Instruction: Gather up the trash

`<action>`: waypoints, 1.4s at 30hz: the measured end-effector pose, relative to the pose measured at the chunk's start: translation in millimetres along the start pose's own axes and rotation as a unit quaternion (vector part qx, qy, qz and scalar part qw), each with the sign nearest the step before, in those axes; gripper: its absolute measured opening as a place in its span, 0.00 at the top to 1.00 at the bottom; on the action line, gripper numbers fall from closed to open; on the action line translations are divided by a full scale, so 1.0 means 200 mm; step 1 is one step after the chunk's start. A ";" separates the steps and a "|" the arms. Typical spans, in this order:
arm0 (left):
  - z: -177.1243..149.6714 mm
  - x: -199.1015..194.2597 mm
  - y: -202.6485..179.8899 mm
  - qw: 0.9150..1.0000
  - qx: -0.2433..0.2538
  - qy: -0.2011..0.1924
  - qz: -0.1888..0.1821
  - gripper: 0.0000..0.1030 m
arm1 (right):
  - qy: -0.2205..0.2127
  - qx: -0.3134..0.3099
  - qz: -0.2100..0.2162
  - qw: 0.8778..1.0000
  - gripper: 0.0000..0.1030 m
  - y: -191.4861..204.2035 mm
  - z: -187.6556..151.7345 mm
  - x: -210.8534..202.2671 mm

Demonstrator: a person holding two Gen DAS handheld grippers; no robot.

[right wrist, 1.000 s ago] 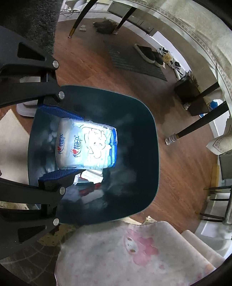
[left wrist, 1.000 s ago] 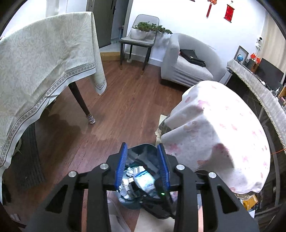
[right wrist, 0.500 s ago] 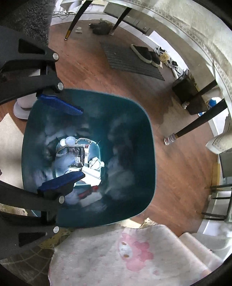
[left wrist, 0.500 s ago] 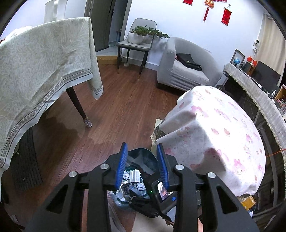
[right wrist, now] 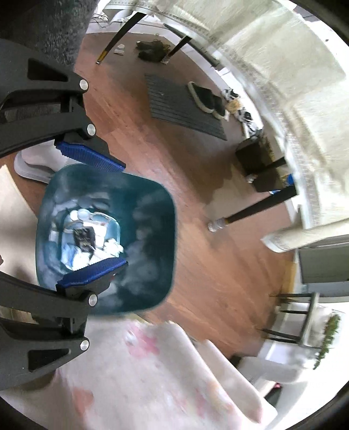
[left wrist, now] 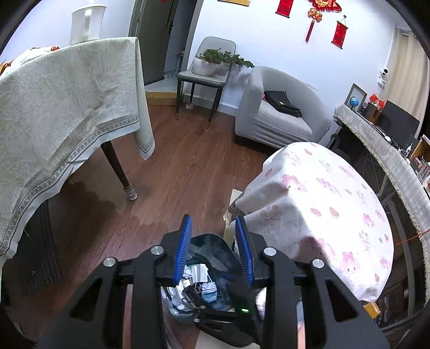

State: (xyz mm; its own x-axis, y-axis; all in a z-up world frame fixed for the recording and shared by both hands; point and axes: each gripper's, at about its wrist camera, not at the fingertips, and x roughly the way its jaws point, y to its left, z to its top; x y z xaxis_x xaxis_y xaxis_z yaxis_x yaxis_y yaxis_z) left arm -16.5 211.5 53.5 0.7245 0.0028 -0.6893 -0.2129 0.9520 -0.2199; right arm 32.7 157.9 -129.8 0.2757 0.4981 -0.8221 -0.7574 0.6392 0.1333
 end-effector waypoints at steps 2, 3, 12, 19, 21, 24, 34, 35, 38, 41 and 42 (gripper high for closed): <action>0.01 -0.01 0.00 1.000 0.002 -0.006 0.004 0.66 | -0.014 -0.001 -0.006 1.000 0.35 -0.01 0.02 -0.07; 0.02 -0.02 0.00 1.000 0.004 -0.008 0.005 0.66 | -0.022 -0.002 -0.008 1.000 0.35 -0.02 0.03 -0.10; 0.05 -0.04 -0.09 1.000 0.018 -0.024 0.008 0.64 | -0.096 0.026 -0.036 0.994 0.35 -0.21 0.13 -0.48; 0.04 0.00 -0.22 0.997 0.062 -0.034 0.031 0.53 | -0.145 0.038 -0.104 0.983 0.28 -0.42 0.11 -0.80; 0.05 0.03 -0.24 0.997 0.059 -0.033 0.024 0.46 | -0.155 0.053 -0.119 0.979 0.28 -0.51 0.10 -0.88; 0.05 0.06 -0.29 0.997 0.060 -0.034 0.023 0.37 | -0.165 0.073 -0.133 0.975 0.27 -0.62 0.07 -0.96; 0.01 0.09 -0.51 0.995 0.084 -0.048 0.018 0.10 | -0.178 0.135 -0.180 0.958 0.12 -0.92 -0.16 -1.19; -0.01 0.08 -0.53 0.995 0.086 -0.054 0.019 0.08 | -0.179 0.140 -0.183 0.956 0.12 -0.93 -0.19 -1.21; -0.09 0.07 -0.56 0.995 0.087 -0.048 0.027 0.07 | -0.184 0.149 -0.197 0.951 0.08 -0.96 -0.29 -1.29; -0.19 0.07 -0.56 0.994 0.091 -0.042 0.044 0.07 | -0.189 0.167 -0.214 0.944 0.04 -0.98 -0.43 -1.38; -0.24 0.08 -0.55 0.994 0.093 -0.037 0.052 0.07 | -0.189 0.171 -0.217 0.942 0.04 -0.99 -0.46 -1.41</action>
State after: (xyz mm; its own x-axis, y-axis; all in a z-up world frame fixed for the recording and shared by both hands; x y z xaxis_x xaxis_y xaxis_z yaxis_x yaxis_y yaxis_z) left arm -13.1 92.0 34.1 0.7520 0.1208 -0.6480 -0.1694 0.9855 -0.0129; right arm 51.1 -163.5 24.5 0.7549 0.2780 -0.5940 -0.3071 0.9501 0.0543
